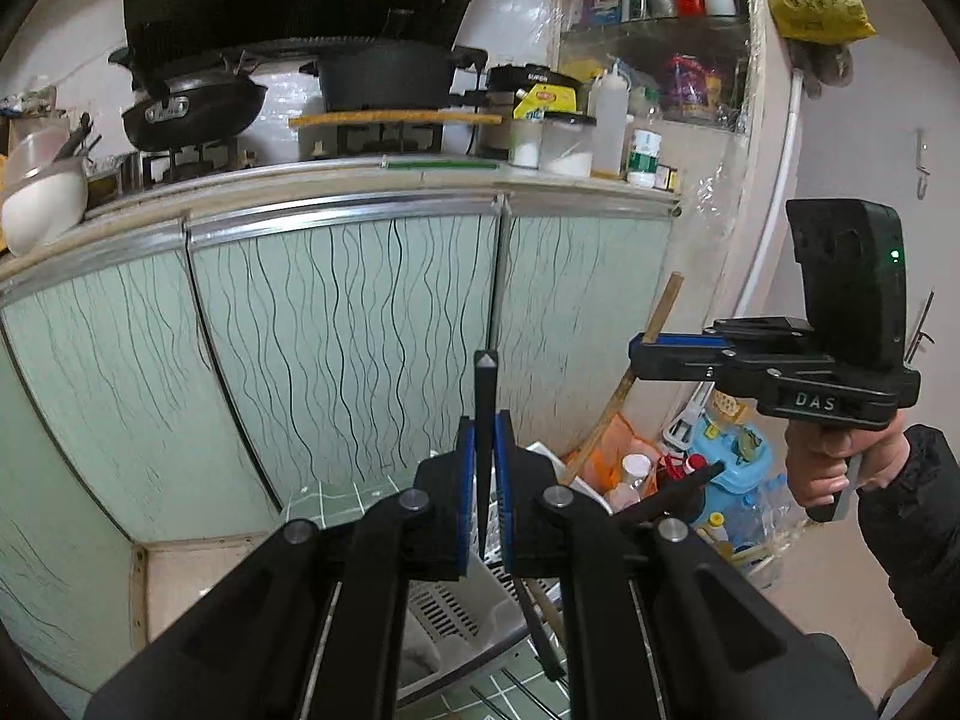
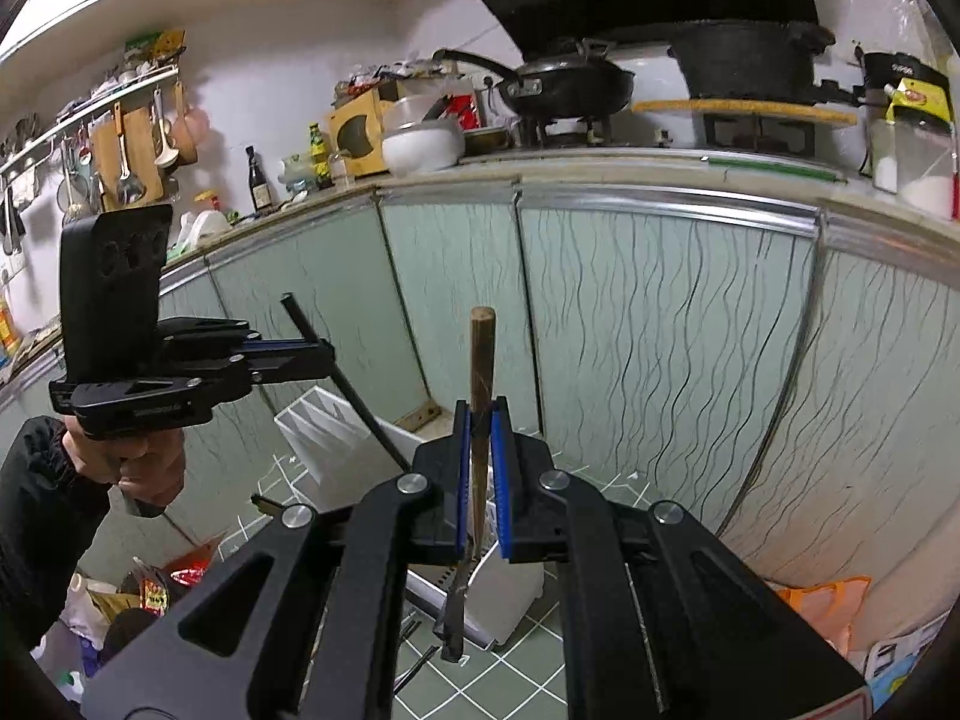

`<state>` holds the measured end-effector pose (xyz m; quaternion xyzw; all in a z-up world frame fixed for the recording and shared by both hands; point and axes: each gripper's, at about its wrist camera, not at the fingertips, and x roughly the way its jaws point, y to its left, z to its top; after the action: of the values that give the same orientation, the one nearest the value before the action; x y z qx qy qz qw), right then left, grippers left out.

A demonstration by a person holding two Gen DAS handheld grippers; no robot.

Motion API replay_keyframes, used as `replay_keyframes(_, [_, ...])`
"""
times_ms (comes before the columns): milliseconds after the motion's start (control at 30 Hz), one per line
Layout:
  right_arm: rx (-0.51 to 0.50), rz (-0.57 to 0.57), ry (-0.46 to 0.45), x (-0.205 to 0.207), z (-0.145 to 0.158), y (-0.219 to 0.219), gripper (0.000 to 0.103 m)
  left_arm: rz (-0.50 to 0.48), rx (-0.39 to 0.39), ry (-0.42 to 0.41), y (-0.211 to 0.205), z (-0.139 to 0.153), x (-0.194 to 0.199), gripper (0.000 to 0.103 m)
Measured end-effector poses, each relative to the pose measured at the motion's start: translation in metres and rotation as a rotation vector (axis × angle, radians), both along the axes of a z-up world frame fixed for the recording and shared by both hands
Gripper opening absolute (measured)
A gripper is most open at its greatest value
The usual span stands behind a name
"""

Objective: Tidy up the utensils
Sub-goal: 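Lower both chopsticks into the holder and open both tools, then withdraw both open tools from the utensil holder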

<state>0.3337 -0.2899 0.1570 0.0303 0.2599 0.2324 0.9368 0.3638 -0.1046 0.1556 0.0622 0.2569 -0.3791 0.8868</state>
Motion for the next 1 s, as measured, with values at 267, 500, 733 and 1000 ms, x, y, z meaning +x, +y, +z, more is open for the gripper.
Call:
replay_keyframes(267, [0.007, 0.018, 0.039, 0.005, -0.017, 0.001, 0.010, 0.020, 0.014, 0.003, -0.004, -0.014, 0.001, 0.046])
replay_keyframes(500, [-0.001, -0.051, -0.012, -0.012, -0.011, -0.003, 0.077, 0.067, -0.026, -0.072, 0.007, -0.001, -0.014, 0.091])
replay_keyframes(733, [-0.053, -0.075, -0.055, -0.035, -0.002, 0.003, 0.091, 0.080, -0.004, -0.098, 0.010, 0.006, -0.032, 0.094])
replay_keyframes(1000, [-0.069, -0.089, -0.075, -0.074, 0.005, 0.008, 0.095, 0.102, -0.006, -0.135, 0.018, 0.011, -0.066, 0.099])
